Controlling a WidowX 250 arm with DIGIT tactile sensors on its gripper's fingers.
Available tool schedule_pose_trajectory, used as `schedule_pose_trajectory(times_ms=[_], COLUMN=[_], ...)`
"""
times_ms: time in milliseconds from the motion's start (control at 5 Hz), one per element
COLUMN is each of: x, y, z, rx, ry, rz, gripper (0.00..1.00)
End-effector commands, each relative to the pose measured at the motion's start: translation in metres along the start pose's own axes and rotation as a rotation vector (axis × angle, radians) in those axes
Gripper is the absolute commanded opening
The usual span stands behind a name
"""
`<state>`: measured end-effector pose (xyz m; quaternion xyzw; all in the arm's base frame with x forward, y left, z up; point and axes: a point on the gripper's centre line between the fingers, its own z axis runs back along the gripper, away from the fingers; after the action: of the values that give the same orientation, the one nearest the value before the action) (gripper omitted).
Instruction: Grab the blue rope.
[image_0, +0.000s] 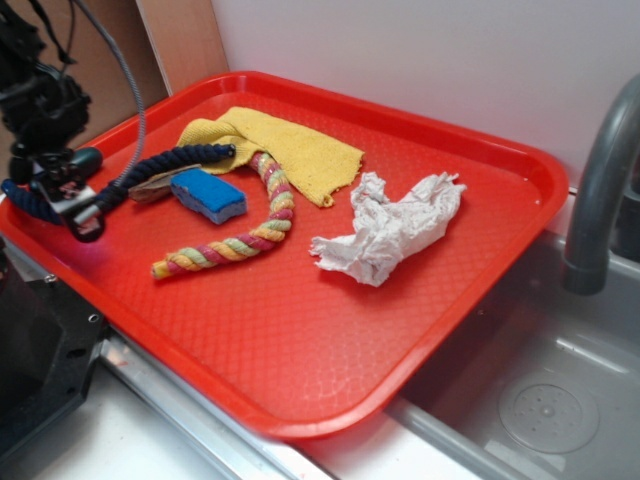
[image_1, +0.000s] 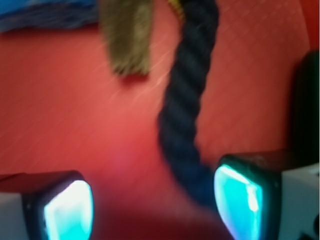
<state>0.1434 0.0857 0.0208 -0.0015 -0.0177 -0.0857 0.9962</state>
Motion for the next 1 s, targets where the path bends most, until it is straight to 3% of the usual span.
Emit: schedule_pose_trajectory(times_ms=[0, 200, 400, 600, 800], x=[0.021, 0.022, 0.01, 0.014, 0.026], y=[0.002, 0.004, 0.008, -0.004, -0.025], z=[-0.009, -0.005, 0.003, 0.053, 0.102], rx=[0.033, 0.046, 0.045, 0.054, 0.114], ry=[0.002, -0.002, -0.007, 0.015, 0.02], rz=[-0.026, 0.014, 0.06, 0.194, 0.205], gripper=[0.56, 0.0, 0.0, 0.0, 0.0])
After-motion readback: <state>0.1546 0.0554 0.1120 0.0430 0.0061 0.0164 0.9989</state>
